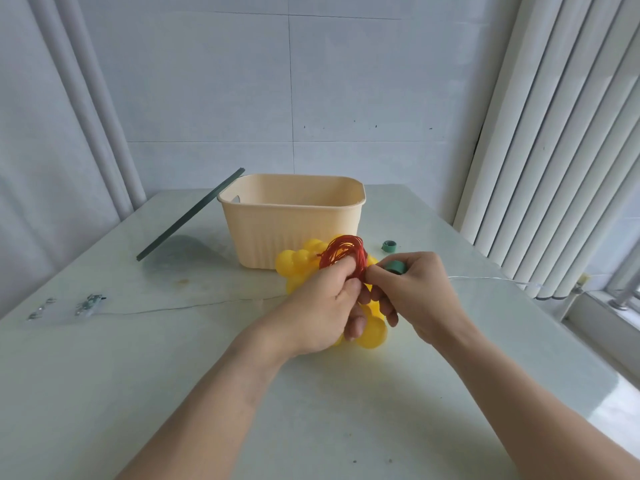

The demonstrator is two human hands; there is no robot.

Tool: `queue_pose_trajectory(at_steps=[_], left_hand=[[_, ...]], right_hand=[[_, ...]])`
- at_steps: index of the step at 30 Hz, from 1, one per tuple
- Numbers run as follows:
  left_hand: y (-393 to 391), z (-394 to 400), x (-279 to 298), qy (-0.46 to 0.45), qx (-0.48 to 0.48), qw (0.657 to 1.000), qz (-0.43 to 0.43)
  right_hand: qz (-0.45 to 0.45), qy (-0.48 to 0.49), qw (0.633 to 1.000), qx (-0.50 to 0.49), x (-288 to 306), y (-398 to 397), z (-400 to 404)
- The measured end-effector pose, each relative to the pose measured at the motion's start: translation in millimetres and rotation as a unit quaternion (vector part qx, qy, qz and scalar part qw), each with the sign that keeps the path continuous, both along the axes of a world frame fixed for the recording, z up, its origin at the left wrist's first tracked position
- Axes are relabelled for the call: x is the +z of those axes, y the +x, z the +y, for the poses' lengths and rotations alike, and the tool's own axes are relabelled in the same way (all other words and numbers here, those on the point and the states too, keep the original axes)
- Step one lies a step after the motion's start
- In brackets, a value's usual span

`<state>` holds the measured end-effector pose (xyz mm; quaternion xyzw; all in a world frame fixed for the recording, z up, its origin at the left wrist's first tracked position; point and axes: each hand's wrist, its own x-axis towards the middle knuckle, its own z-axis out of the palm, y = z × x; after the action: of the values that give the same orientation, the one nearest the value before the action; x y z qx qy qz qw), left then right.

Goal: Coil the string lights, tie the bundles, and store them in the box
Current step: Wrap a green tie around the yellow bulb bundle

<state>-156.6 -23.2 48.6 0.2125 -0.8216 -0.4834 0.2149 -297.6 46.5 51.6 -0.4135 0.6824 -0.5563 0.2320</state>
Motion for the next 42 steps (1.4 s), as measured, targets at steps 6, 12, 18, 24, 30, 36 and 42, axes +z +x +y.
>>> queue_pose_trajectory(at_steps=[6, 12, 18, 24, 30, 36, 42], left_hand=[[2.7, -6.3, -0.2, 0.019, 0.014, 1.000, 0.020], [3.0, -2.7, 4.2, 0.088, 0.010, 0.993, 0.076], [8.8, -0.8, 11.3, 0.147, -0.015, 0.985, 0.092], [11.2, -2.8, 13.7, 0.172, -0.023, 0.981, 0.092], [6.4, -1.6, 8.9, 0.097, 0.003, 0.993, 0.067], [-0.7, 1.6, 3.6, 0.022, 0.009, 0.999, 0.038], [1.9, -4.4, 1.6, 0.019, 0.014, 0.999, 0.040]], right_hand=[[-0.069, 0.003, 0.986, 0.151, 5.2, -2.7, 2.7], [-0.193, 0.047, 0.953, 0.230, 7.7, -10.7, 2.3], [-0.277, 0.075, 0.907, 0.309, 10.8, -14.4, 7.2], [-0.357, 0.085, 0.866, 0.340, 7.9, -17.6, 7.1], [-0.311, 0.063, 0.917, 0.240, 11.5, 2.3, 9.4], [-0.248, 0.033, 0.956, 0.151, 2.0, 12.6, 3.4], [-0.184, 0.014, 0.971, 0.149, 8.6, 9.2, 4.9]])
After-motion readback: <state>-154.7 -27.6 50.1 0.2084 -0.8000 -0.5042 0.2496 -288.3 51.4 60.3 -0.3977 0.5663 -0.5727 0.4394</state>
